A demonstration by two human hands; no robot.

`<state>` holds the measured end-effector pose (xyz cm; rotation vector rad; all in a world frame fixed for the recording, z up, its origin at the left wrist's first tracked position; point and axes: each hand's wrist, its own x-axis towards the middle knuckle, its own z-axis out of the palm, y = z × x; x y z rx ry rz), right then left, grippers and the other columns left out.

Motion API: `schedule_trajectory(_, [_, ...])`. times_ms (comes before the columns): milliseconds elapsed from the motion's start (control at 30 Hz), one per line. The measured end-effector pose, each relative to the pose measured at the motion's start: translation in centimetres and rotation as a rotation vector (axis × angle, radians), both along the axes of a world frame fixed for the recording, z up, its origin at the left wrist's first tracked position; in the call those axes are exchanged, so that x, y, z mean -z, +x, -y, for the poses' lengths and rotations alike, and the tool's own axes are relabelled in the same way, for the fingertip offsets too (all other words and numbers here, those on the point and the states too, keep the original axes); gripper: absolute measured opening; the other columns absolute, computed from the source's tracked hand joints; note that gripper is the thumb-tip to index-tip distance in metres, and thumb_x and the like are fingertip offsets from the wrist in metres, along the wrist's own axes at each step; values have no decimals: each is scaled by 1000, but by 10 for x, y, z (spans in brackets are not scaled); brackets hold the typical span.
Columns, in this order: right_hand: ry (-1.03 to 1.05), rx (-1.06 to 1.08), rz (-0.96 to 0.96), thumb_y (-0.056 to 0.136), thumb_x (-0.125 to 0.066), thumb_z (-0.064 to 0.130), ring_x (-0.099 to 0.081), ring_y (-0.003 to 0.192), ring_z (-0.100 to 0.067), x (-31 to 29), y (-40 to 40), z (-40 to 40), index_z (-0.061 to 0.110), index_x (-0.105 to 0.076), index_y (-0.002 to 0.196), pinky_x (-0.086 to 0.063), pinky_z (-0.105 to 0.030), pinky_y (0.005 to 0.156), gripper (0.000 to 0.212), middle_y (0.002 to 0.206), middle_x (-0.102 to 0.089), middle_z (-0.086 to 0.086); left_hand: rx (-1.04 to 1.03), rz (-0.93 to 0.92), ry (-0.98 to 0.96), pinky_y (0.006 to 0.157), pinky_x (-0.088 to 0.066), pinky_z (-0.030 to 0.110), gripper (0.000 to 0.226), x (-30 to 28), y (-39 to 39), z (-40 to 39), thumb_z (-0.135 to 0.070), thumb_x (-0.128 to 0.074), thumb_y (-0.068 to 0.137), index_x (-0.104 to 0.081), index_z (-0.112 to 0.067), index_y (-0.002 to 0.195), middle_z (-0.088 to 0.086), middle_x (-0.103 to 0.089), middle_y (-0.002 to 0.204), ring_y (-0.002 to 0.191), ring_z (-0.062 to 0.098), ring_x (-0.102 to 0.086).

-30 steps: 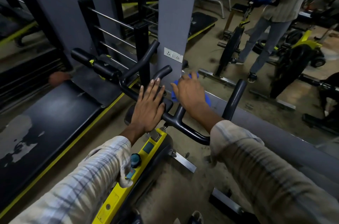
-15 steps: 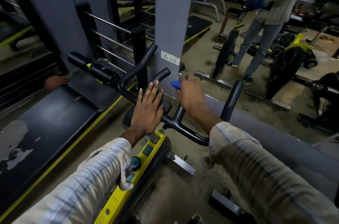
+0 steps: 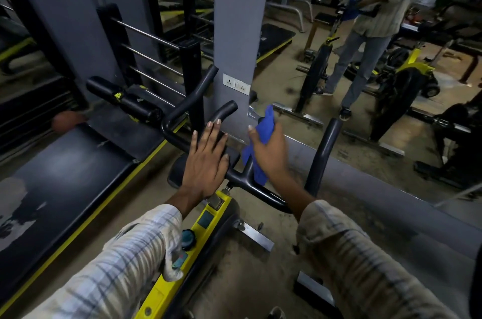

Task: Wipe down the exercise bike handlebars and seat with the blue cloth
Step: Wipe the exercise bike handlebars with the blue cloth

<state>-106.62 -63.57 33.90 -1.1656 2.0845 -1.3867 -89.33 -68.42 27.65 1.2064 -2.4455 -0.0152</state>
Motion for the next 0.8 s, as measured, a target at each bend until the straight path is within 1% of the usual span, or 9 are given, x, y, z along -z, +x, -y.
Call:
schedule_trajectory(67, [72, 41, 121, 96, -72, 45, -66, 109, -34, 5, 14, -1, 12, -47, 138, -57, -55, 93, 59, 121, -66, -13, -1, 4, -3, 132, -8, 59, 61, 0, 0, 1, -41, -28, 108, -37, -15, 163, 7, 4, 179, 166, 23, 7])
schedule_trajectory(200, [109, 86, 127, 101, -68, 34, -68, 105, -36, 3, 22, -2, 6, -42, 139, -58, -56, 89, 54, 119, -64, -18, -3, 7, -3, 132, -8, 59, 61, -1, 0, 1, -39, -29, 108, -38, -15, 162, 7, 4, 179, 166, 24, 7])
schedule_trajectory(267, [146, 114, 48, 104, -63, 35, -67, 108, -40, 2, 32, -3, 6, -34, 149, -58, -57, 91, 61, 123, -63, -21, -1, 16, -4, 132, -8, 59, 61, -1, 0, 1, -40, -28, 108, -37, -15, 163, 7, 6, 179, 166, 24, 7])
schedule_trajectory(333, [220, 135, -80, 106, -58, 30, -63, 115, -43, 3, 45, -5, 5, -14, 163, -54, -57, 97, 76, 136, -55, -26, 0, 22, -3, 132, -9, 59, 62, -1, 1, 0, -41, -26, 108, -37, -16, 163, 8, 8, 179, 166, 24, 8])
schedule_trajectory(433, [329, 89, -314, 107, -52, 28, -46, 139, -49, 6, 67, -20, 4, 9, 166, -44, -54, 113, 88, 161, -24, -35, 8, 12, -9, 131, -10, 60, 61, 1, 1, 1, -40, -27, 108, -39, -14, 162, 9, 6, 179, 166, 25, 7])
schedule_trajectory(533, [391, 40, -604, 109, -31, 48, -11, 158, -53, 25, 86, -38, 13, -1, 168, -27, -55, 127, 76, 169, 9, -37, 18, 18, -7, 131, -10, 61, 63, 2, 2, 3, -43, -28, 106, -39, -14, 162, 11, 2, 179, 166, 26, 5])
schedule_trajectory(633, [423, -4, -786, 107, -18, 50, 4, 159, -54, 29, 78, -40, 12, -14, 168, -14, -60, 130, 72, 170, 14, -33, 29, 38, -4, 131, -10, 61, 66, 1, 3, 2, -44, -26, 106, -35, -14, 163, 11, 3, 179, 166, 27, 6])
schedule_trajectory(733, [446, -150, -1066, 109, -24, 46, 7, 158, -57, 16, 46, -34, 7, -40, 158, -7, -62, 130, 64, 175, -3, -24, 15, 40, 8, 132, -9, 60, 65, -1, 2, 1, -38, -27, 106, -28, -14, 166, 10, 4, 179, 166, 25, 7])
schedule_trajectory(800, [470, -261, -1209, 109, -27, 47, -6, 156, -59, 1, 28, -30, 8, -60, 142, -6, -64, 129, 61, 166, -37, -20, 10, 28, 17, 132, -7, 59, 69, -2, 1, 0, -38, -27, 104, -21, -12, 168, 9, 4, 179, 166, 24, 8])
